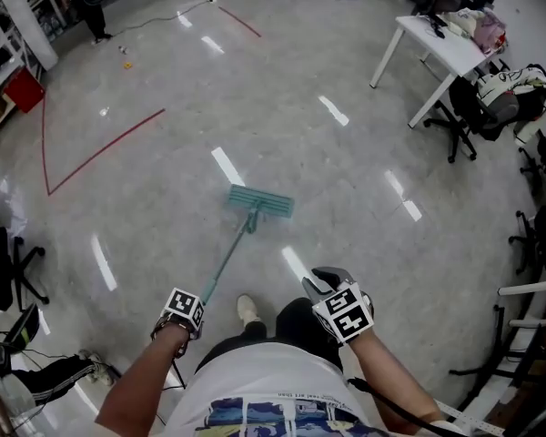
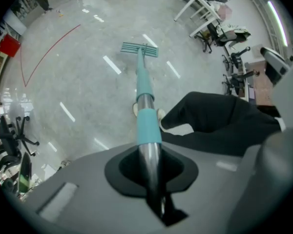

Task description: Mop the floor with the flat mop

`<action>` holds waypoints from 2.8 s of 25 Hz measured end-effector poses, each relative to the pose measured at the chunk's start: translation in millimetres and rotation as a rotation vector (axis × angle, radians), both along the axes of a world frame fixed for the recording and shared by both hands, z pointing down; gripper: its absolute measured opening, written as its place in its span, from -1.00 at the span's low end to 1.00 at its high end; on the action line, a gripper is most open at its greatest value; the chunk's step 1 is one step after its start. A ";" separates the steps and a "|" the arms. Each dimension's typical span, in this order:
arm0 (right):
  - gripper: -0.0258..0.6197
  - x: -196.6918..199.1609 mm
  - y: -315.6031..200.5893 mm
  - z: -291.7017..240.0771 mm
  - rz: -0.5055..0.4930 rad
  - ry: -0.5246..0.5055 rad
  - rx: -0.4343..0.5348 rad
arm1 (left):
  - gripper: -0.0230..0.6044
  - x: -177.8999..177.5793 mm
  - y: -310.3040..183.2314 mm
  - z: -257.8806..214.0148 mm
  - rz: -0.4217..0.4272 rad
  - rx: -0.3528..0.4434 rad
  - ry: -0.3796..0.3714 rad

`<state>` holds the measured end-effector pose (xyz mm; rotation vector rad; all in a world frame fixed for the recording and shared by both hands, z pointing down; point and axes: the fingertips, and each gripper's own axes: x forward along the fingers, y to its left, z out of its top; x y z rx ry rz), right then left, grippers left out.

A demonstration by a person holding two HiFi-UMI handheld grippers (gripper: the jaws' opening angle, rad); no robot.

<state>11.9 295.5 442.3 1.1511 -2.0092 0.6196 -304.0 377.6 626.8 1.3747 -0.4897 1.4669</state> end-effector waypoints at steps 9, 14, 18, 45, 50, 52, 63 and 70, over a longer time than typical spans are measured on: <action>-0.54 1.9 -70.9 19.6 -0.110 0.005 -0.053 | -0.78 36.6 -42.7 23.1 -0.073 -0.041 -0.018; -0.54 19.7 -125.1 26.3 -0.174 -0.015 -0.071 | -0.78 67.2 -73.2 34.6 -0.114 -0.077 -0.044; -0.54 43.2 -160.0 27.3 -0.225 -0.007 -0.087 | -0.78 93.9 -98.3 44.0 -0.136 -0.096 -0.065; -0.54 87.7 -220.5 80.8 -0.221 -0.084 -0.262 | -0.78 159.7 -200.4 69.8 -0.221 -0.166 -0.090; -0.54 96.7 -223.1 84.3 -0.198 -0.086 -0.277 | -0.78 177.0 -237.3 77.5 -0.243 -0.151 -0.073; -0.54 102.5 -221.4 85.7 -0.191 -0.081 -0.288 | -0.78 186.6 -251.6 79.6 -0.256 -0.150 -0.066; -0.54 127.8 -229.8 96.0 -0.116 -0.105 -0.318 | -0.78 212.2 -334.0 91.2 -0.250 -0.118 -0.068; -0.54 135.3 -225.4 101.3 -0.091 -0.106 -0.353 | -0.78 234.2 -391.5 96.7 -0.267 -0.111 -0.051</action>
